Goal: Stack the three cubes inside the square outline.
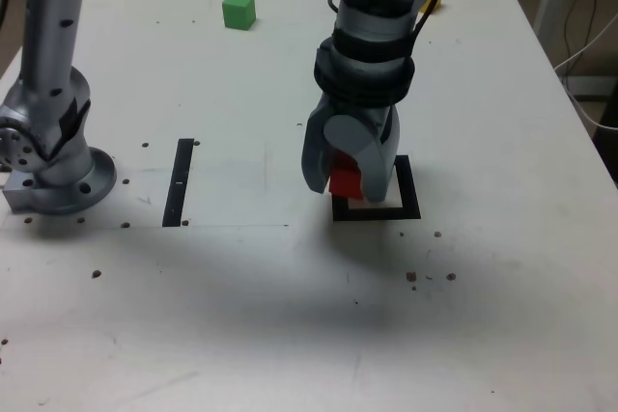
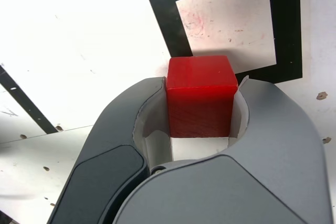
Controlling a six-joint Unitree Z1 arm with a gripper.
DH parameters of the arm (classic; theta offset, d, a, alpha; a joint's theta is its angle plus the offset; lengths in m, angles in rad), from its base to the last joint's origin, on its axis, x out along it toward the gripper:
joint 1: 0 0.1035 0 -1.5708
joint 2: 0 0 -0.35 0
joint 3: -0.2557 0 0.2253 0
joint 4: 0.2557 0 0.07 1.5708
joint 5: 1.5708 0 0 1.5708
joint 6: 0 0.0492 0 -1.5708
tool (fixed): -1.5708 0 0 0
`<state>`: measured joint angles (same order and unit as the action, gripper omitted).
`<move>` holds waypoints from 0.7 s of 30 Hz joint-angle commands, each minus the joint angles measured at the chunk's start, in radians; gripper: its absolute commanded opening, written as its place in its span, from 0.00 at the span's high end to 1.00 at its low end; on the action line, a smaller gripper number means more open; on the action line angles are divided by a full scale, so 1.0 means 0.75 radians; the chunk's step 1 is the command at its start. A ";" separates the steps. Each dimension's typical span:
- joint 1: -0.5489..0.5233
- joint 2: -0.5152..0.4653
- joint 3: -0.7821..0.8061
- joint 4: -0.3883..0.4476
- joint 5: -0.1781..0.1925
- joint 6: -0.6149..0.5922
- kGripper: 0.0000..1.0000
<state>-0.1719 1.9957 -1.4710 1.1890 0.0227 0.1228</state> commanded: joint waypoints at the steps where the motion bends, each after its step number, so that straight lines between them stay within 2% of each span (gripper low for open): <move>1: 0.000 -0.004 -0.005 0.003 0.004 0.006 0.75; 13: 0.012 0.004 -0.056 -0.028 -0.004 0.141 0.74; 21: 0.069 0.020 0.022 -0.099 -0.002 0.188 0.74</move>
<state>-0.1229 2.0030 -1.4590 1.1244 0.0204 0.2586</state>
